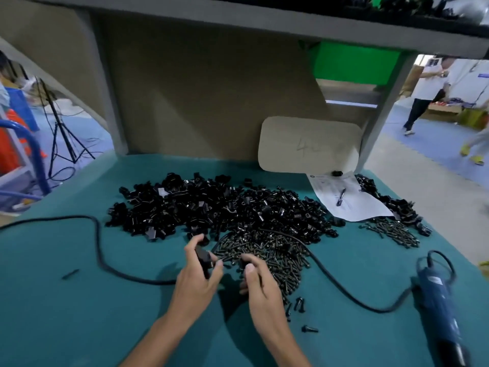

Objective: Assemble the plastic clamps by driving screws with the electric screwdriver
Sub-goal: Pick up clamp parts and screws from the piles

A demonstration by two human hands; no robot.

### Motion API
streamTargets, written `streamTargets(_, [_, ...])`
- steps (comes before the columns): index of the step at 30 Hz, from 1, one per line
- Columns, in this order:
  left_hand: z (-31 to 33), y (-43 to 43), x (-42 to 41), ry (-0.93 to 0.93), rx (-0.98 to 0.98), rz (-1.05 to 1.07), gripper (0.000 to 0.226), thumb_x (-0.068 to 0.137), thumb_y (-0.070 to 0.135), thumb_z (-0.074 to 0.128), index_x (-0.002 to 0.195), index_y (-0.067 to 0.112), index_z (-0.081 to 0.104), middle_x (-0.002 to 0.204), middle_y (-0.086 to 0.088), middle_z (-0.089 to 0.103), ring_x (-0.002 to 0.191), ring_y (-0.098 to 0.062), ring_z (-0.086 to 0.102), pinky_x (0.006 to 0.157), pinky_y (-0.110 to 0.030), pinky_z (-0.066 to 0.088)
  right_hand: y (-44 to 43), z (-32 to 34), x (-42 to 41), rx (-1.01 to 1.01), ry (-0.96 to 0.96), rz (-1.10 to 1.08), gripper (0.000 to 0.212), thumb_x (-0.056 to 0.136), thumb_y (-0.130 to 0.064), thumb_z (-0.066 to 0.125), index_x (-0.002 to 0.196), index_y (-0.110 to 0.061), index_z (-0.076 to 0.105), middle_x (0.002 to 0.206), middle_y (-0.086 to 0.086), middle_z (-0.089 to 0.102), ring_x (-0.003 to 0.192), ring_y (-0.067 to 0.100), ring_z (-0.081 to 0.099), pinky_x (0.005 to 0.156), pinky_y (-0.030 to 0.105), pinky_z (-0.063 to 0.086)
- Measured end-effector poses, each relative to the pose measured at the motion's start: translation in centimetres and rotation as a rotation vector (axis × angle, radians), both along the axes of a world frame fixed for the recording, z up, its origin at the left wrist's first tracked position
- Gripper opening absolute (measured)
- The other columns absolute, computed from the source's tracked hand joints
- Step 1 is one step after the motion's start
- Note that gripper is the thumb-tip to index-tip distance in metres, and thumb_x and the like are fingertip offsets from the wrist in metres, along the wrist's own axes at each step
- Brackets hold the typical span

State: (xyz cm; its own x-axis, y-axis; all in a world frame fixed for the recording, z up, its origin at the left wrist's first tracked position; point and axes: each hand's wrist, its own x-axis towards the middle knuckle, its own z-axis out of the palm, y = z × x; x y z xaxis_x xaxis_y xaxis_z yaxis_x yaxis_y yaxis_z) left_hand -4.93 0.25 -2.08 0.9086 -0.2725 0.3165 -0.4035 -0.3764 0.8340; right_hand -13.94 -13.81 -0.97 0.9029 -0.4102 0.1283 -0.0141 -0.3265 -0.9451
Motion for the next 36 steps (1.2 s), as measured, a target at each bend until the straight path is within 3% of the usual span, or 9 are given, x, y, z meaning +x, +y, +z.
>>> streamTargets(4, [-0.1, 0.3, -1.0, 0.084, -0.012, -0.011, 0.053, 0.087, 0.056, 0.067, 0.117, 0.059, 0.024, 0.112, 0.03, 0.06, 0.091, 0.003, 0.065, 0.076, -0.021, 0.049, 0.1, -0.3, -0.2, 0.048, -0.007, 0.003, 0.028, 0.106, -0.049, 0.044, 0.129, -0.062, 0.052, 0.117, -0.027, 0.063, 0.106, 0.002, 0.065, 0.091, 0.032, 0.055])
streamTargets(7, [0.1, 0.6, -1.5, 0.047, -0.012, -0.007, 0.055, 0.083, 0.066, 0.066, 0.124, 0.061, 0.03, 0.119, 0.035, 0.057, 0.097, 0.005, 0.064, 0.081, -0.022, 0.049, 0.2, -0.7, -0.3, 0.04, -0.028, -0.011, 0.029, 0.106, -0.047, 0.046, 0.13, -0.062, 0.051, 0.12, -0.02, 0.064, 0.113, 0.007, 0.064, 0.099, 0.04, 0.054])
streamTargets(11, [0.2, 0.8, -1.7, 0.042, -0.016, -0.007, 0.072, 0.081, 0.08, 0.056, 0.141, 0.055, 0.026, 0.113, 0.021, 0.065, 0.099, -0.004, 0.064, 0.088, -0.031, 0.052, 0.4, -0.6, -0.5, 0.014, -0.037, 0.002, 0.031, 0.107, -0.045, 0.043, 0.132, -0.063, 0.05, 0.125, -0.016, 0.064, 0.115, 0.004, 0.061, 0.101, 0.036, 0.053])
streamTargets(16, [0.4, 0.8, -1.8, 0.05, -0.001, -0.051, 0.031, 0.093, 0.072, 0.044, 0.12, 0.058, 0.038, 0.085, 0.022, 0.061, 0.077, 0.005, 0.058, 0.07, -0.026, 0.042, 0.4, -0.5, -0.5, -0.021, -0.048, 0.002, 0.029, 0.109, -0.037, 0.041, 0.125, -0.055, 0.056, 0.118, -0.022, 0.066, 0.113, -0.001, 0.06, 0.098, 0.028, 0.049])
streamTargets(21, [0.3, 0.9, -1.7, 0.113, 0.081, -0.103, 0.05, 0.093, 0.057, 0.06, 0.133, 0.054, 0.03, 0.131, 0.034, 0.044, 0.114, 0.002, 0.05, 0.094, -0.03, 0.043, 0.2, -1.1, -0.5, -0.002, -0.042, 0.023, 0.027, 0.104, -0.044, 0.053, 0.129, -0.054, 0.054, 0.105, -0.022, 0.064, 0.096, 0.007, 0.065, 0.084, 0.027, 0.056])
streamTargets(23, [0.2, 0.9, -1.8, 0.112, 0.093, -0.111, 0.049, 0.094, 0.062, 0.052, 0.135, 0.052, 0.028, 0.123, 0.04, 0.044, 0.107, 0.011, 0.051, 0.09, -0.028, 0.041, 0.1, -1.3, -0.5, -0.025, -0.046, 0.02, 0.036, 0.1, -0.042, 0.06, 0.132, -0.054, 0.05, 0.107, -0.022, 0.064, 0.097, 0.006, 0.064, 0.082, 0.02, 0.053])
streamTargets(29, [0.1, 0.8, -2.0, 0.172, 0.041, -0.076, 0.037, 0.098, 0.053, 0.052, 0.121, 0.053, 0.022, 0.102, 0.018, 0.061, 0.092, 0.009, 0.059, 0.068, -0.011, 0.043, 0.0, -1.7, -0.3, 0.038, -0.08, -0.009, 0.031, 0.104, -0.039, 0.056, 0.128, -0.058, 0.052, 0.096, -0.011, 0.069, 0.084, 0.012, 0.07, 0.078, 0.033, 0.06])
streamTargets(33, [0.6, 1.0, -1.6, 0.144, 0.044, -0.124, 0.021, 0.096, 0.054, 0.058, 0.111, 0.048, 0.046, 0.093, 0.016, 0.064, 0.087, 0.003, 0.061, 0.069, -0.012, 0.043, 0.1, -1.5, -0.4, 0.057, -0.107, -0.014, 0.03, 0.101, -0.048, 0.057, 0.13, -0.057, 0.054, 0.097, -0.003, 0.066, 0.083, 0.015, 0.067, 0.078, 0.038, 0.06])
streamTargets(36, [0.7, 1.2, -1.2, 0.175, -0.052, -0.076, 0.016, 0.093, 0.05, 0.064, 0.109, 0.05, 0.061, 0.103, 0.013, 0.061, 0.096, 0.003, 0.06, 0.082, -0.015, 0.044, 0.1, -1.4, -0.5, 0.066, -0.106, -0.027, 0.039, 0.098, -0.057, 0.055, 0.137, -0.052, 0.052, 0.121, -0.016, 0.066, 0.109, 0.011, 0.066, 0.095, 0.037, 0.057])
